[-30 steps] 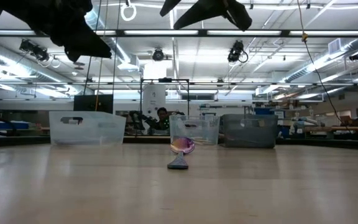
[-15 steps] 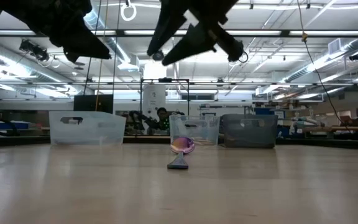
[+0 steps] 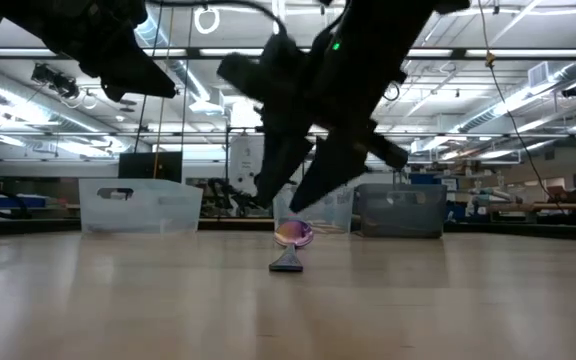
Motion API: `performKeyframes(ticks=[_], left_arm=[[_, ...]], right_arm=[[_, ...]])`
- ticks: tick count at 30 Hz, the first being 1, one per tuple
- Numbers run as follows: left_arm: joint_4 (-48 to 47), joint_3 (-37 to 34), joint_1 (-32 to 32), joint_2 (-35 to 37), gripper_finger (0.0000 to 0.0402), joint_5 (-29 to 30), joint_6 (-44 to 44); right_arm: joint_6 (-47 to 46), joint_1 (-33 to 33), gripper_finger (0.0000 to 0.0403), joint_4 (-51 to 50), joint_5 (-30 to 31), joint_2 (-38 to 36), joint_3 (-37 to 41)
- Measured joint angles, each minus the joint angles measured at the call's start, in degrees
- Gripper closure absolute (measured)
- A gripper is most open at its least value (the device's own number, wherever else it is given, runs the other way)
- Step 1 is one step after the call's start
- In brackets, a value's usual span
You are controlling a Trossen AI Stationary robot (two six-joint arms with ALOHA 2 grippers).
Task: Sort silverware by color (type)
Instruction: Put the blue spoon into the black bin
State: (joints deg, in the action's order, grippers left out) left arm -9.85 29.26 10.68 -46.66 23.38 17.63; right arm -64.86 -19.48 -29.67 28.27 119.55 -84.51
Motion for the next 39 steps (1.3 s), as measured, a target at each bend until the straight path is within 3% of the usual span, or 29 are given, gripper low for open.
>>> performKeyframes(ticks=[6,12,28,39], left_arm=[[-1.0,0.0,0.1,0.1,0.0308,0.0,0.2],[-1.0,0.0,0.1,0.1,0.0308,0.0,-0.1],[-1.0,0.0,0.0,0.1,0.0308,0.0,-0.3],[-1.2,0.0,0.0,0.1,0.0308,0.0,-0.3]], right_arm=[[-4.1,1.5,0.0182,-1.0,-0.4,2.0,-0.1],[-6.2,1.5,0.0189,-2.6,0.5,3.0,0.0],[-6.1,1.7,0.0285,-1.8,-1.2,4.8,0.3],[-4.9,2.1,0.0385,-2.1,-2.4,4.7,0.3]])
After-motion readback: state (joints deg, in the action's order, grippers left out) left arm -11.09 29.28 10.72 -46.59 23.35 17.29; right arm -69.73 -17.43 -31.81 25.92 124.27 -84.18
